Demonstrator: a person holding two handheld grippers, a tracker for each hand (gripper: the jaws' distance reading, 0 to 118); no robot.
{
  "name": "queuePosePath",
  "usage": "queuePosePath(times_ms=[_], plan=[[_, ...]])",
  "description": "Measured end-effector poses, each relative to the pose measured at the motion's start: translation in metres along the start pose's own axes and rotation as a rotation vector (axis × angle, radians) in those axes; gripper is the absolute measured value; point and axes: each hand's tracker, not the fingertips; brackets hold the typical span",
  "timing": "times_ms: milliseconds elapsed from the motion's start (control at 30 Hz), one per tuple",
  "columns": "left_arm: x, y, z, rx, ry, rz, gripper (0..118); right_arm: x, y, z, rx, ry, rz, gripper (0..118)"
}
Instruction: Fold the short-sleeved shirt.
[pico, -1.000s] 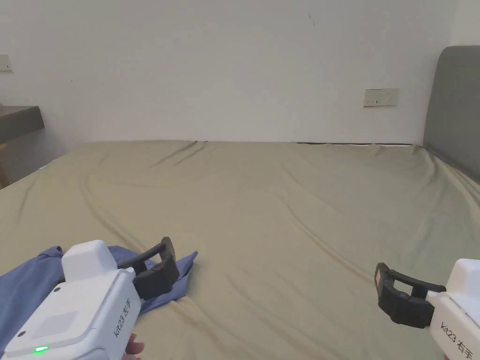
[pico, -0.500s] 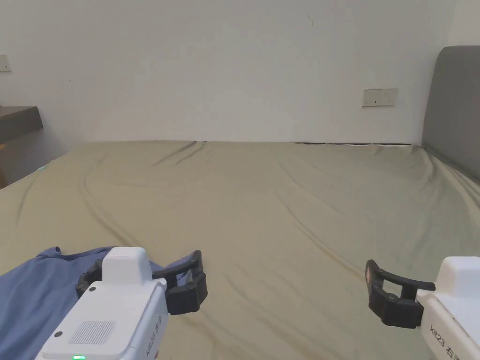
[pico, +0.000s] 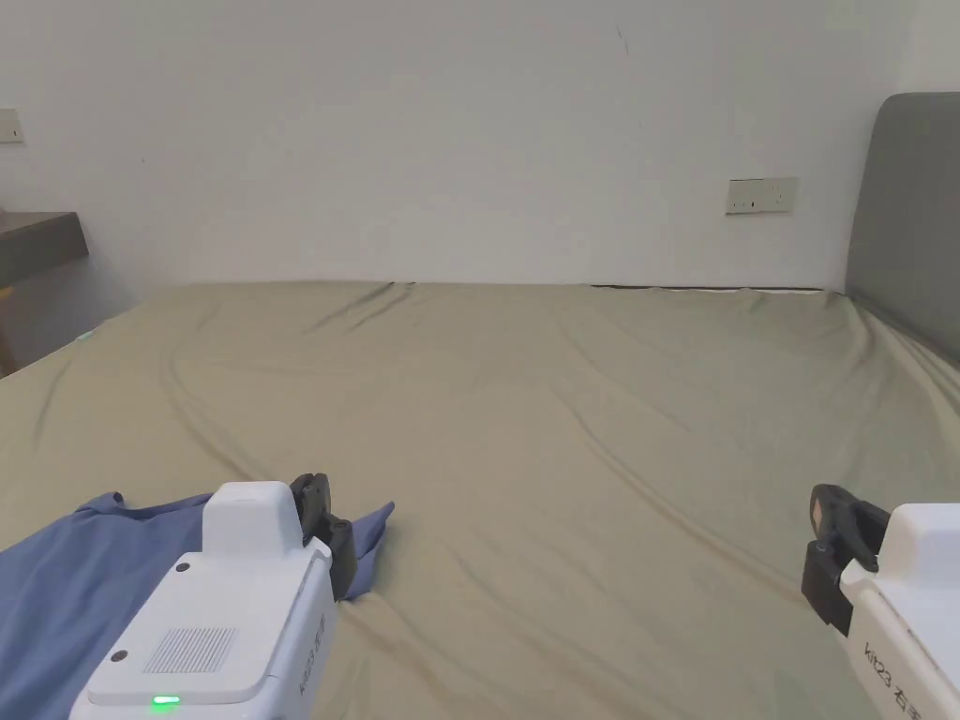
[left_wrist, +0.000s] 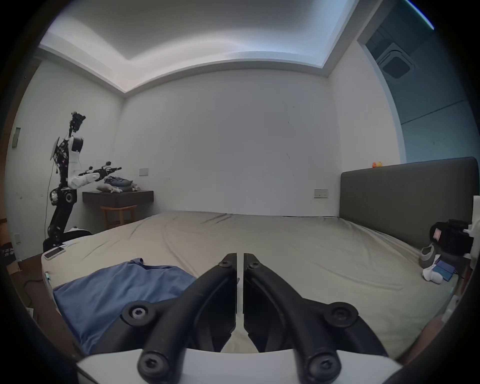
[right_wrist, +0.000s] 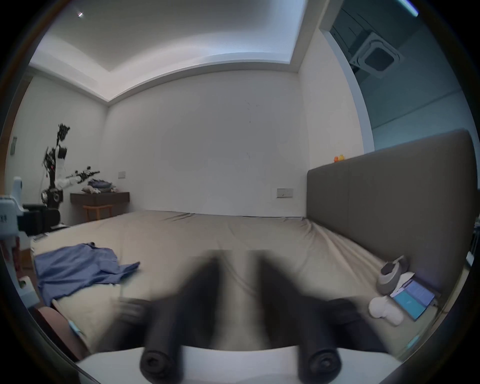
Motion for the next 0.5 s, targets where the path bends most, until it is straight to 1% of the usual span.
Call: queuePosePath(times_ms=[33,67,100,133,167,200,233,300,367,433,500], plan=[[-0.002,0.001,-0.002,-0.023,-0.030,0.004,0,0.002,-0.002,0.004,-0.033,-0.053,-0.004,0],[-0.004,0.002,-0.003,-0.031,-0.029,0.018,0,0.004,-0.001,0.004,-0.018,0.019,-0.058,0],[-0.006,0.003,-0.002,-0.032,-0.022,0.041,0,0.007,-0.005,0.001,-0.101,0.058,-0.141,0],[-0.007,0.004,-0.003,-0.035,-0.019,0.052,0,0.008,-0.007,-0.001,-0.125,0.034,-0.157,0],[-0.009,0.005,-0.004,-0.040,-0.022,0.057,0,0.007,-0.003,0.000,-0.056,0.020,-0.091,0],[-0.010,0.005,-0.005,-0.043,-0.023,0.057,0,0.006,-0.001,0.001,-0.028,0.029,-0.061,0],[-0.011,0.006,-0.005,-0.043,-0.022,0.056,0,0.006,-0.004,0.001,-0.065,0.029,-0.093,0],[-0.015,0.005,-0.003,-0.045,-0.020,0.041,0,0.003,-0.003,-0.002,-0.066,0.037,-0.077,0],[-0.022,0.005,0.002,-0.033,0.024,0.017,0,-0.003,0.001,-0.004,-0.072,0.045,-0.083,0],[-0.037,0.008,0.010,-0.023,0.052,0.012,0,-0.018,0.008,-0.013,-0.090,0.090,-0.146,0],[-0.054,0.010,0.019,-0.012,0.107,-0.010,0,-0.039,0.017,-0.021,-0.085,0.148,-0.166,0]])
